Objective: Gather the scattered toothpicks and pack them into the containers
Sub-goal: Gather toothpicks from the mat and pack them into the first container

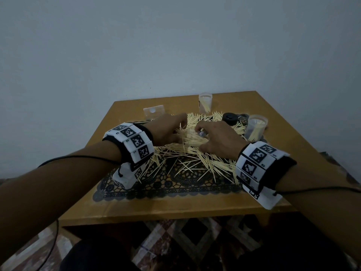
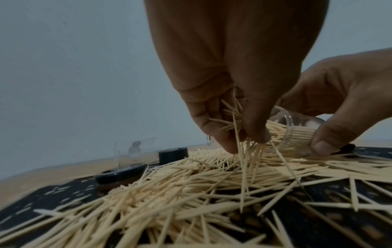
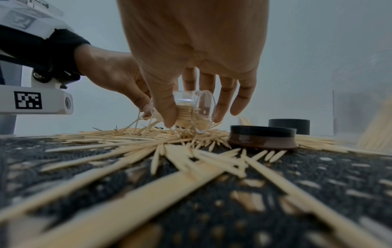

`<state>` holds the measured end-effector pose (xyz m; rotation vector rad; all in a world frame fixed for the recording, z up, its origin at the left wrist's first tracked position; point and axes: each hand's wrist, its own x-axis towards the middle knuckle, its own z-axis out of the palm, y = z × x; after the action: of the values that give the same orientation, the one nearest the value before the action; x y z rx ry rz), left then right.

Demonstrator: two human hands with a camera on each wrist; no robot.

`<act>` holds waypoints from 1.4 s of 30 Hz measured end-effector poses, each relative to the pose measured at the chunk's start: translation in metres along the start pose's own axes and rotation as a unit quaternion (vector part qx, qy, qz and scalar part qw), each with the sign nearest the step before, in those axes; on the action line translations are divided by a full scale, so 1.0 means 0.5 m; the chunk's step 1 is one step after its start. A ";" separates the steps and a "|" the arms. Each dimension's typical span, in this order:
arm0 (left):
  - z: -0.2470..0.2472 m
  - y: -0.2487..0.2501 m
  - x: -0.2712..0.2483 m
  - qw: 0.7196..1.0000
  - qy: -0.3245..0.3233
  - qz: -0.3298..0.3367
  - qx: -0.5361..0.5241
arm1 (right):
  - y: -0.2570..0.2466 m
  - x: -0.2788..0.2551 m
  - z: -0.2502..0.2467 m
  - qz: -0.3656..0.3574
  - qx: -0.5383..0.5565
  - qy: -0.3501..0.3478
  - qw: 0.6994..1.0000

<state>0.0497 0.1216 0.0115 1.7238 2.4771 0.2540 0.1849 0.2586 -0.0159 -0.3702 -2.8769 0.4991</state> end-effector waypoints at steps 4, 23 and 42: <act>-0.004 0.006 -0.005 0.999 0.007 -0.003 -0.044 | 0.001 0.001 0.001 -0.003 -0.004 0.004 1.000; -0.021 -0.003 -0.002 0.988 0.015 -0.034 -0.150 | 0.005 0.004 0.003 -0.005 -0.003 0.003 1.000; -0.008 0.029 -0.006 0.969 0.162 -0.092 -0.162 | -0.001 -0.002 -0.001 -0.007 0.025 0.010 1.000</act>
<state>0.0632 0.1235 0.0185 1.4044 2.5993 0.9286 0.1858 0.2582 -0.0154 -0.3452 -2.8404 0.5619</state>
